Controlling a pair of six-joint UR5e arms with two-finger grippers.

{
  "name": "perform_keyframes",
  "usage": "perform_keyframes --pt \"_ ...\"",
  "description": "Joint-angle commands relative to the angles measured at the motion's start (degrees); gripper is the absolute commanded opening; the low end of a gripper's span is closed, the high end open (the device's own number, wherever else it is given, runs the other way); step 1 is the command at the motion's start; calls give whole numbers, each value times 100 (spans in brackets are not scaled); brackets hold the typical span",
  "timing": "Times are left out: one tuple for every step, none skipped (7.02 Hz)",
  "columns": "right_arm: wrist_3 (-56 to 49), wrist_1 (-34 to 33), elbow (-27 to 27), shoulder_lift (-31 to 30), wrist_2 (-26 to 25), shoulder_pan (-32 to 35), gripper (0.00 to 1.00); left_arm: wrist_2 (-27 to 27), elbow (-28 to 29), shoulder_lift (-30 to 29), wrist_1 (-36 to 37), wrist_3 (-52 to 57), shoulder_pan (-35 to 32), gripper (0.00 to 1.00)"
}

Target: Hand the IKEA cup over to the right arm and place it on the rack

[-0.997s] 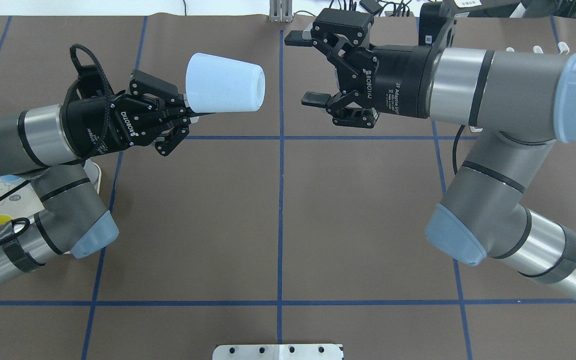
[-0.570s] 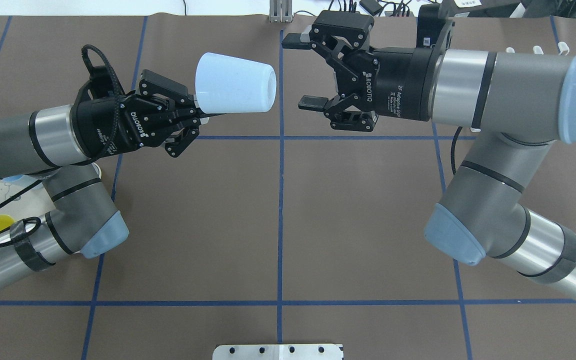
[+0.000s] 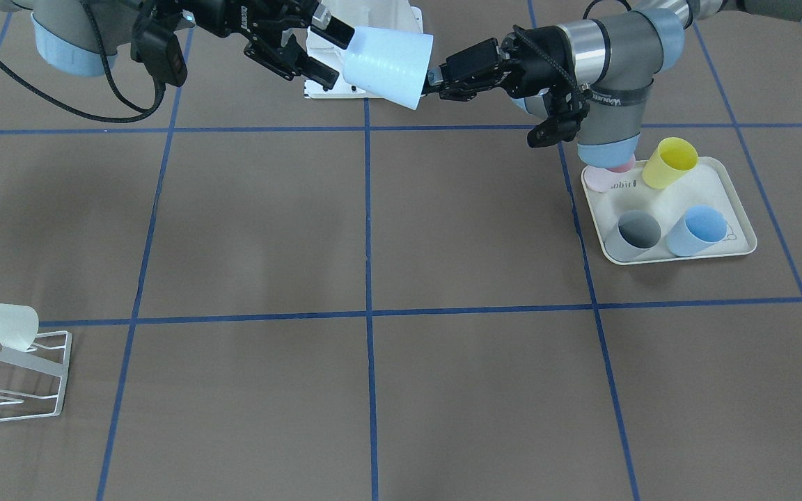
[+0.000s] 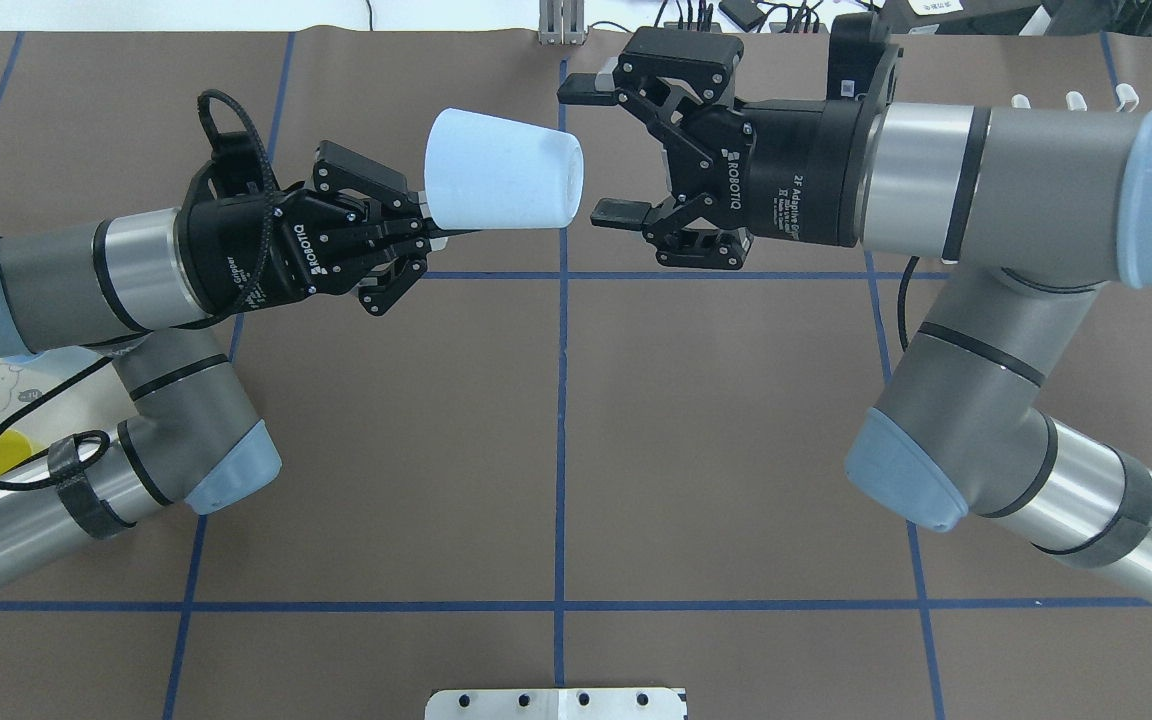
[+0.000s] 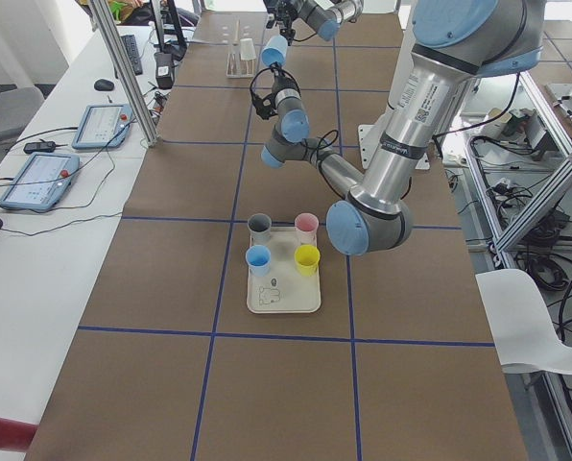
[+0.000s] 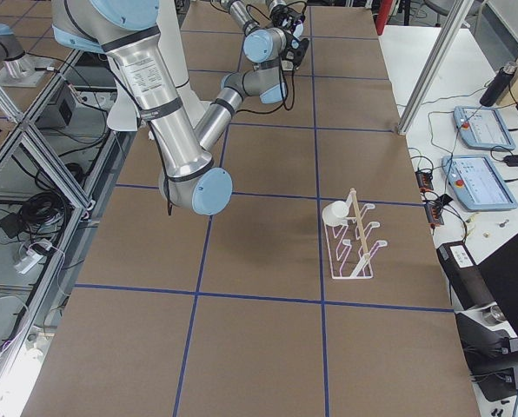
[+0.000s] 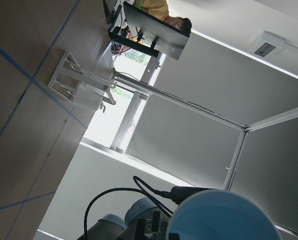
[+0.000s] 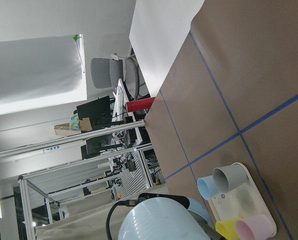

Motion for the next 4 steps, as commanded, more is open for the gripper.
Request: perform_keyframes --pt "41 35 -8 -1 9 -6 97 6 103 -182 1 -13 20 0" --pt "41 35 -8 -1 0 -6 97 6 138 -261 10 -21 20 0" --pt "41 35 -8 -1 0 -6 94 6 138 -297 19 -30 29 0" --pt "41 35 -8 -1 9 -15 88 6 147 -306 19 -30 29 0"
